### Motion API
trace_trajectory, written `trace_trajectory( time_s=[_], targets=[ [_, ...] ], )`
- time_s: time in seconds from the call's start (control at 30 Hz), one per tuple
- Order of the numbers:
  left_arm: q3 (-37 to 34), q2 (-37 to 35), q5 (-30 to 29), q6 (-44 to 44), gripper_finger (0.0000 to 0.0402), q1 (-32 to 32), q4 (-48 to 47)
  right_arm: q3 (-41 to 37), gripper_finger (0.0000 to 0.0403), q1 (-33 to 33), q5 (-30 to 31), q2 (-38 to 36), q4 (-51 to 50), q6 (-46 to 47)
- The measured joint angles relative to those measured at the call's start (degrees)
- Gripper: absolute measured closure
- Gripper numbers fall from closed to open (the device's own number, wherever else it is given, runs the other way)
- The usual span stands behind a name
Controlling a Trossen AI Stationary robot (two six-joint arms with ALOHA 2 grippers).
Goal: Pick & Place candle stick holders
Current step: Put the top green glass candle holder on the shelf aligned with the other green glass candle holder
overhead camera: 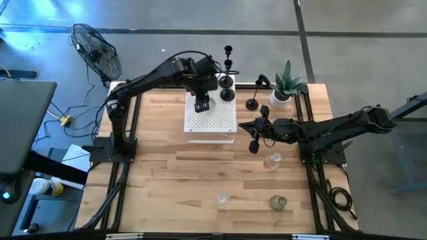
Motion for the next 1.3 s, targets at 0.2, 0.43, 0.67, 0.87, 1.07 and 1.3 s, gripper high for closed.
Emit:
trace_trajectory(
  time_s=[0.2,0.43,0.67,0.87,1.07,1.3],
  targets=[
    [0.1,0.3,0.0,0.4,0.0225,-0.1,0.5,0.0,0.0401,0.0,0.0,0.0,0.0,0.0],
    [0.1,0.4,-0.2,0.4,0.0173,-0.1,1.3,0.0,0.0401,0.0,0.0,0.0,-0.1,0.0],
    [0.1,-1.6,-0.3,3.6,0.0145,-0.2,2.1,0.0,0.0401,0.0,0.0,0.0,-0.2,0.0],
    [0.0,-9.0,3.5,5.2,0.0202,-0.2,0.7,0.0,0.0401,0.0,-1.7,0.0,-0.5,0.0],
    [-14.4,-24.2,15.5,6.9,0.0318,-1.4,12.5,0.0,0.0402,0.2,-3.6,2.4,-0.7,4.6],
    [-56.4,-47.9,17.9,1.1,0.0393,-3.2,51.0,0.1,0.0396,1.6,-2.0,16.2,20.4,8.1]
  ],
)
